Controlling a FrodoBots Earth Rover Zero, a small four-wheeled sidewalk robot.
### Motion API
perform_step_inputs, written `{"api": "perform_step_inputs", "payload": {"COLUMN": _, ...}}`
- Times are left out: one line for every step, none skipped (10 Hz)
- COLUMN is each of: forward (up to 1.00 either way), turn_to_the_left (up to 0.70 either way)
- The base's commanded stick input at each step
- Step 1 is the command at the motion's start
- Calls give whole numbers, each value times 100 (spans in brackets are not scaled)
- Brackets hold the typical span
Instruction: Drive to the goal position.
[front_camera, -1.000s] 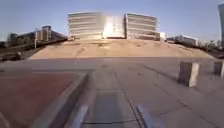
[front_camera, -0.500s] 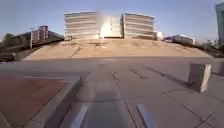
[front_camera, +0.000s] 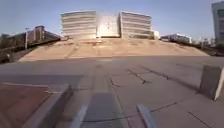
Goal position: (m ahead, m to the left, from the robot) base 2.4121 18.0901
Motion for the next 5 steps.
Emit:
{"api": "perform_step_inputs", "payload": {"forward": 70, "turn_to_the_left": 0}}
{"api": "perform_step_inputs", "payload": {"forward": 70, "turn_to_the_left": 0}}
{"api": "perform_step_inputs", "payload": {"forward": 70, "turn_to_the_left": 0}}
{"api": "perform_step_inputs", "payload": {"forward": 70, "turn_to_the_left": 0}}
{"api": "perform_step_inputs", "payload": {"forward": 70, "turn_to_the_left": 4}}
